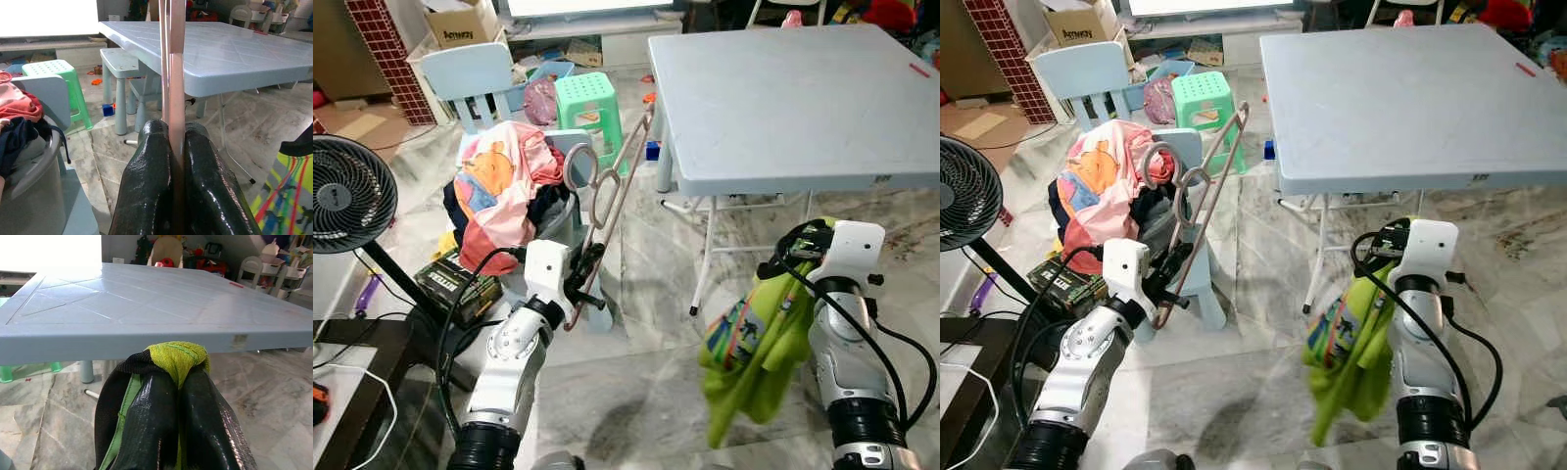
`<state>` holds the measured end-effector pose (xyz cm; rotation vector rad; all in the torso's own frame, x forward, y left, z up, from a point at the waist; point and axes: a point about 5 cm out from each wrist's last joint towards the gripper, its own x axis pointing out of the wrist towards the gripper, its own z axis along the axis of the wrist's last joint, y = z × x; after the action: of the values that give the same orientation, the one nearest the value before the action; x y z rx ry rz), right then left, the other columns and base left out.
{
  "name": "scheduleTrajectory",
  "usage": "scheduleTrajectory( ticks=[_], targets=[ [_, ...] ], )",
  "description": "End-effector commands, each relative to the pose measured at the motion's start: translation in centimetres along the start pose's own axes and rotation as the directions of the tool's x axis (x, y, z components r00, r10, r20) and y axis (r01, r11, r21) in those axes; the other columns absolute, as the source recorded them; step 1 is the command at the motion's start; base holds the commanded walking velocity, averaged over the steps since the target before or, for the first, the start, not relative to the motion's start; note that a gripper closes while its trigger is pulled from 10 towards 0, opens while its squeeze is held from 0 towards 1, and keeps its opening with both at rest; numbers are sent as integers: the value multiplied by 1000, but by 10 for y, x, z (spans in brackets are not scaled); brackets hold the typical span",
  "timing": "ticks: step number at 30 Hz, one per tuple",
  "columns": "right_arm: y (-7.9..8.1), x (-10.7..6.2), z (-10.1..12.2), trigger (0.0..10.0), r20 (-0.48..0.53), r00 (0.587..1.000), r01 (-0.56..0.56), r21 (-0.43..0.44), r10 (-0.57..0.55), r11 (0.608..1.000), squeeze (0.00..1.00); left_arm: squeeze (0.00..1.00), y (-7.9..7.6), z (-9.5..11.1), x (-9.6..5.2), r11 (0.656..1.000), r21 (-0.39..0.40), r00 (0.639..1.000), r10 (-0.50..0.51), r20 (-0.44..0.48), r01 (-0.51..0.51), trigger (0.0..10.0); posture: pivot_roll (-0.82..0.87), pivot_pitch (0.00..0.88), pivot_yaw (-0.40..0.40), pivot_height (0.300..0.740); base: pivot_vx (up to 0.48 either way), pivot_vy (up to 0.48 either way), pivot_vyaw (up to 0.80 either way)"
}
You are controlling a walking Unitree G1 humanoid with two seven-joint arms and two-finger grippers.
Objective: Hang hanger
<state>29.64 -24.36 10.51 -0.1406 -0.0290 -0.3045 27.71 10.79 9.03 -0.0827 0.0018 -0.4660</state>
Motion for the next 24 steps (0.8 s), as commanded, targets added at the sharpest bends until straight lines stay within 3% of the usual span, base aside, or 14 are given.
scheduleTrajectory(
  ticks=[1, 16, 24],
  targets=[
    [5, 6, 14, 10000, 64, 998, -20, -3, 20, 1000, 0, 0, 2, 9, 3, 1000, 4, 1000, 5, 28, -6, 10000, -9, 0, 27, 740, 480, 0, 0],
    [4, 6, 15, 10000, 69, 998, -14, -8, 14, 1000, 0, 0, -3, 10, 7, 1000, -9, 1000, 1, 22, -1, 10000, -15, 0, 28, 740, 476, 0, 0],
    [5, 6, 14, 10000, 69, 997, -20, -18, 21, 1000, 0, 0, -6, 10, 9, 1000, -4, 1000, 1, 16, -1, 10000, -16, 0, 23, 740, 352, -321, 0]
  ],
)
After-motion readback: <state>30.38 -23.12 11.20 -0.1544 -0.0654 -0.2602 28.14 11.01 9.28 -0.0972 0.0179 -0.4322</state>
